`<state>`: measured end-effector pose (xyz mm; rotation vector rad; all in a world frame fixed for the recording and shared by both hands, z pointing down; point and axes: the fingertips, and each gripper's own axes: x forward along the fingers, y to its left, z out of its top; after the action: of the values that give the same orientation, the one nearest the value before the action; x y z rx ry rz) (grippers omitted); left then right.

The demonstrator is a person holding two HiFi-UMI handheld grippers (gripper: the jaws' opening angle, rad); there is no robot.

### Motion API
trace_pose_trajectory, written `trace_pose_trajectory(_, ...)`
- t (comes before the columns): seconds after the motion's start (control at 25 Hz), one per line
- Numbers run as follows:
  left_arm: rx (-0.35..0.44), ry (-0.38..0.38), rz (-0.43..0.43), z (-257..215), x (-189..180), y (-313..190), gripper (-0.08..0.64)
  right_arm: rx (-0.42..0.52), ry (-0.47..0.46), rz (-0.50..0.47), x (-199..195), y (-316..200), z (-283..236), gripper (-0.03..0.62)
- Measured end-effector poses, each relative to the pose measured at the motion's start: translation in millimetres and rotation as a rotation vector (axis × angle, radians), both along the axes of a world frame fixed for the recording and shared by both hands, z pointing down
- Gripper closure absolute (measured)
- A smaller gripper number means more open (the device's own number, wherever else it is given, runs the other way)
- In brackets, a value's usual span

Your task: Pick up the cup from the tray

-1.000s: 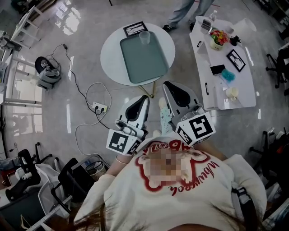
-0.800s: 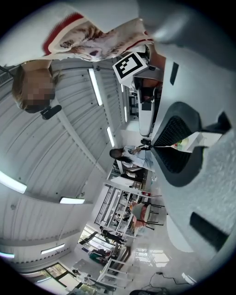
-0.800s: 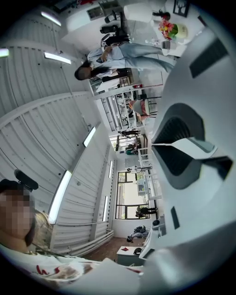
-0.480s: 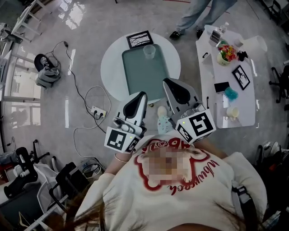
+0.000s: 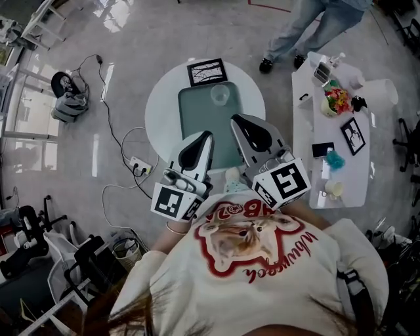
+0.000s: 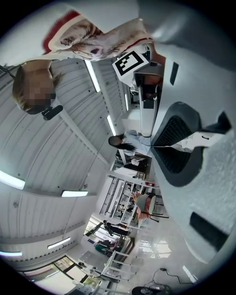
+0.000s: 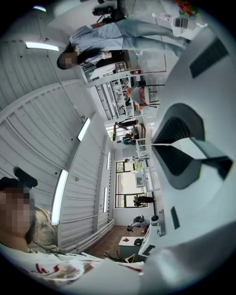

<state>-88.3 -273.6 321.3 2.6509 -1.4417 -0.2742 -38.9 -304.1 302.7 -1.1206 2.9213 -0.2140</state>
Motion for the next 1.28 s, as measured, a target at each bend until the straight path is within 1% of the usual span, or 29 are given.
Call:
trace_pose_trajectory(0.2,-0.016,-0.012,-0.035,11.5,-11.9,-14.5,0.545,-0.041,0.009,-0.015,-5.9,-17.4,13.4,0.561)
trace_pose_trajectory(0.32,-0.029,0.000,-0.043,9.0,-22.3,-18.5,0.545,-0.052,0.015,-0.009,-12.2,-23.7,16.5,0.561)
trace_pose_trajectory(0.44,-0.032,0.014,-0.037,4.9,-30.9,-26.9,0.545,-0.050,0.027,0.013,-17.6,-33.6,18.0,0.561)
trace_pose_trajectory(0.6,-0.021,-0.004,-0.012,5.2,-40.2,-34.3,0.545,-0.039,0.025,0.030,-25.0,-35.6,19.7,0.560)
trace_pose_trajectory(0.68,-0.020,0.002,-0.003,4.5,-41.7,-40.0,0.545,-0.034,0.029,0.048,-25.5,-39.1,22.2,0.560)
trace_pose_trajectory(0.8,-0.035,0.013,0.009,9.5,-42.5,-41.9,0.545,-0.050,0.033,0.084,-24.2,-42.3,31.0,0.558)
trace_pose_trajectory(0.92,-0.059,0.015,0.023,18.7,-44.1,-44.1,0.545,-0.072,0.042,0.097,-25.3,-46.3,41.8,0.558)
trace_pose_trajectory(1.16,-0.086,0.026,0.022,32.5,-48.7,-52.9,0.545,-0.089,0.055,0.131,-24.2,-57.9,61.3,0.554)
trace_pose_trajectory(1.24,-0.088,0.023,0.020,35.3,-51.2,-56.2,0.545,-0.097,0.060,0.133,-26.8,-60.1,67.8,0.538)
trace_pose_trajectory(1.28,-0.088,0.022,0.016,36.1,-52.8,-57.8,0.545,-0.101,0.062,0.132,-27.9,-60.7,71.0,0.519)
